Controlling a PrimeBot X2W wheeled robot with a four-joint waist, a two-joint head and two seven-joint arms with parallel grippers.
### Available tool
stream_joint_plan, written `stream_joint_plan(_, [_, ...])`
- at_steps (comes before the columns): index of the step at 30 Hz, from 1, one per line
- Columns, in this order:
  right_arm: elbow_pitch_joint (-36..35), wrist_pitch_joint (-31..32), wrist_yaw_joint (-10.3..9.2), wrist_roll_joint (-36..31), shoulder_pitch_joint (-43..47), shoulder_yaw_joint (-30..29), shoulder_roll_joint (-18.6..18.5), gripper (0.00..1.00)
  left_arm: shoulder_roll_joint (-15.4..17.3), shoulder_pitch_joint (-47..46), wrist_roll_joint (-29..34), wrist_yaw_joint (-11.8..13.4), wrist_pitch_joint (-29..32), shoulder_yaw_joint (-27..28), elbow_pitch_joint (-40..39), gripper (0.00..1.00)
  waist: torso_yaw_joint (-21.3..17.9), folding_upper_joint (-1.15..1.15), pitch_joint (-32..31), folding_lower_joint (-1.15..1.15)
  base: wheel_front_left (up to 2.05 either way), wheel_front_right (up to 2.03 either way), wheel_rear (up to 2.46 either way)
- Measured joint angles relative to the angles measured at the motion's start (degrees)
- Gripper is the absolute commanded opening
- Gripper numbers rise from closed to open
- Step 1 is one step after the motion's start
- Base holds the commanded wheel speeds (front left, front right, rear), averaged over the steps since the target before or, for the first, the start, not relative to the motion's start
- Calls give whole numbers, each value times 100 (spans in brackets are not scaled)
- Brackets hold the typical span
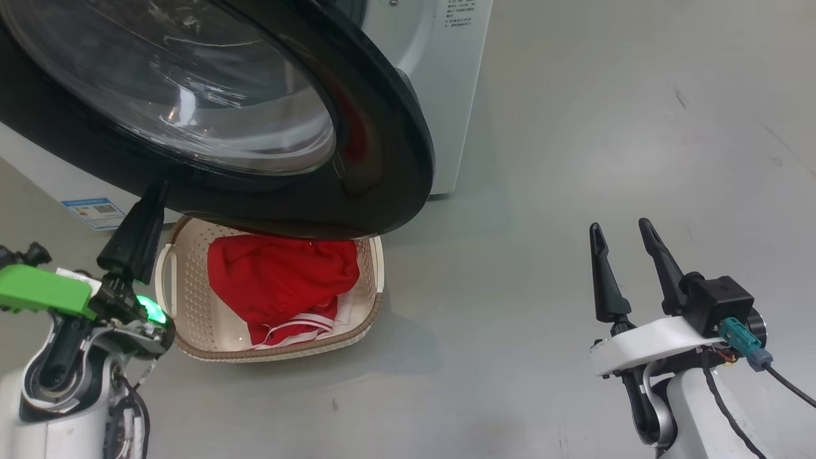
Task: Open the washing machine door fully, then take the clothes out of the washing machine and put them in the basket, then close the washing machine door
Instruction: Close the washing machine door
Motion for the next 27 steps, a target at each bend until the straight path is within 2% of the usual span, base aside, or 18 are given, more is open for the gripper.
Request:
stream_joint_plan(2, [18, 0, -1, -18, 31, -14, 1, 100, -54, 207, -1, 0, -63, 81, -99, 53, 53, 0, -72, 0, 0, 0, 0])
stream_joint_plan(3, [18, 0, -1, -26, 50, -25, 1, 100, -75, 310, -1, 0, -110, 104, -154, 89, 81, 0, -107, 0, 0, 0, 0])
stream_joint_plan(4, [20, 0, -1, -31, 76, -36, 1, 100, -90, 397, 0, 0, -149, 134, -185, 100, 109, 0, -141, 0, 0, 0, 0])
stream_joint_plan(13, [44, 0, -4, -42, 288, -144, 3, 100, -148, 1092, 98, 0, -678, 444, -578, 100, 345, 0, -421, 0, 0, 0, 0])
stream_joint_plan(18, [44, 0, -4, -77, 376, -199, 3, 100, -142, 1373, 916, 0, -1045, 424, -915, 100, 466, 0, -545, 0, 0, 0, 0])
stream_joint_plan(20, [44, 0, -4, -89, 385, -208, 2, 100, -51, 1523, 1601, 0, -1215, 292, -1002, 100, 503, 0, -596, 0, 0, 0, 0])
stream_joint_plan(27, [42, 0, -4, -153, 486, -252, -32, 100, 227, 1817, 3108, 0, -1973, -3, -1314, 100, 600, 0, -758, 0, 0, 0, 0])
